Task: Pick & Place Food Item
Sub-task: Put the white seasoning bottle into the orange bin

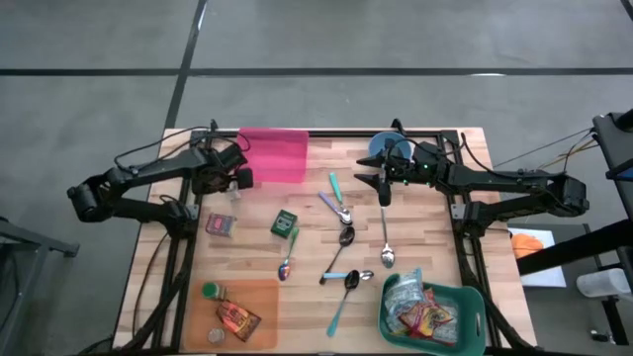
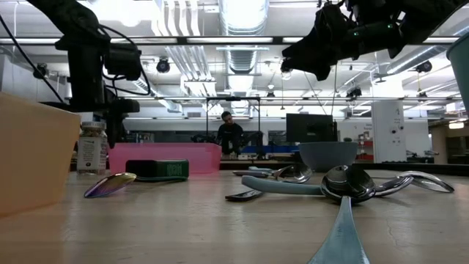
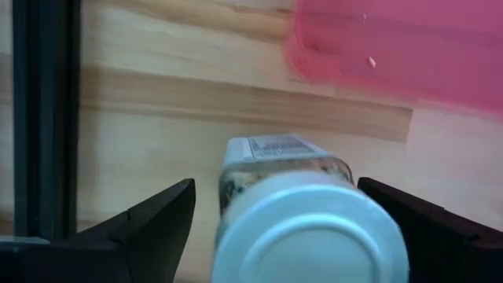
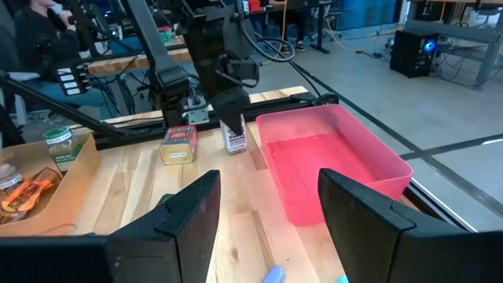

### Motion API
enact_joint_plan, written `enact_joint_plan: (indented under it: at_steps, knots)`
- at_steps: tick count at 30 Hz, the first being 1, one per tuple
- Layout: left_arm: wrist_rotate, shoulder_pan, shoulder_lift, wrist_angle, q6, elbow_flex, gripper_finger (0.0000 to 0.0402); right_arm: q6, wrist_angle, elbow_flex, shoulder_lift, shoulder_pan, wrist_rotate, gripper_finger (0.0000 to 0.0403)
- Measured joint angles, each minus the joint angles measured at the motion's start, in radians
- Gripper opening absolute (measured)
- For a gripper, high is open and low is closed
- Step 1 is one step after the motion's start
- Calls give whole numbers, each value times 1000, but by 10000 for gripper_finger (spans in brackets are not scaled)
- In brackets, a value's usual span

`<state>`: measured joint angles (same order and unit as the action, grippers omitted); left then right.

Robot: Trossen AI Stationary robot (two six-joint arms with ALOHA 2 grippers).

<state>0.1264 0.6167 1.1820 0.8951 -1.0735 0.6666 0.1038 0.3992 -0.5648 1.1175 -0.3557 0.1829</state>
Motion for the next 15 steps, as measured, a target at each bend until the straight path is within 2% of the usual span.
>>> enact_joint_plan:
  at_steps: [7, 15]
  knots:
    - [-19, 0, 0, 7, 0, 0, 310, 0, 0, 0, 0, 0, 0, 211]
    - [-19, 0, 0, 5, -6, -11, 294, 0, 0, 0, 1, 0, 0, 211]
